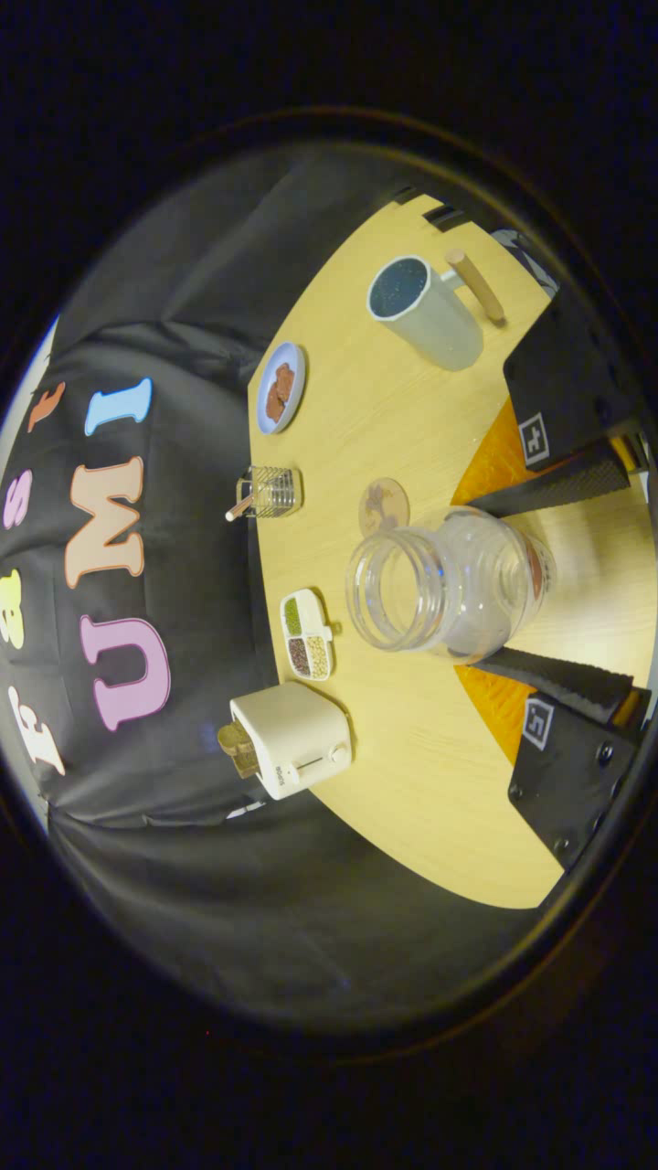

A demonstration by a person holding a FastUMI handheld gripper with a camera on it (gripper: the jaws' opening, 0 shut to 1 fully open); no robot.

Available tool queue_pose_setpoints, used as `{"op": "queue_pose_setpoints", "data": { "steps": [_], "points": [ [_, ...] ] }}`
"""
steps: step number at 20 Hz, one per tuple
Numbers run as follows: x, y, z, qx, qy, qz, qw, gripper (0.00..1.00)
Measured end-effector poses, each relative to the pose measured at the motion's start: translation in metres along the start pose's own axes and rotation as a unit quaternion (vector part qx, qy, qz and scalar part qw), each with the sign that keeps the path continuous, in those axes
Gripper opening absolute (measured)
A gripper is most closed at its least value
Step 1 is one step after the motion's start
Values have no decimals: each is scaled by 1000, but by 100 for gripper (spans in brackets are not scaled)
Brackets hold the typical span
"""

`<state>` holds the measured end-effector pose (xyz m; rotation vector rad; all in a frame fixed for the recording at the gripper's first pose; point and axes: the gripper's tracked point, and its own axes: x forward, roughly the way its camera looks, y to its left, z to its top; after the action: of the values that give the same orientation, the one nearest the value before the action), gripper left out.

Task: Take the bottle from table, then pour the juice into the cup, finally place the bottle on the coaster

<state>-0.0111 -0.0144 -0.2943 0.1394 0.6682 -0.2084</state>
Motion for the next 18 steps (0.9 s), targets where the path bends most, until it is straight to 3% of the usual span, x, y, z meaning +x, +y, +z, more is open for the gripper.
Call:
{"op": "queue_pose_setpoints", "data": {
  "steps": [5, 10, 14, 18],
  "points": [
    [7, -2, 6, 78, 12, 20, 997, 70],
    [10, -4, 17, 172, 2, 43, 984, 70],
    [12, -13, 42, 282, -35, 59, 957, 70],
    [15, -34, 75, 384, -90, 68, 917, 70]
  ]
}}
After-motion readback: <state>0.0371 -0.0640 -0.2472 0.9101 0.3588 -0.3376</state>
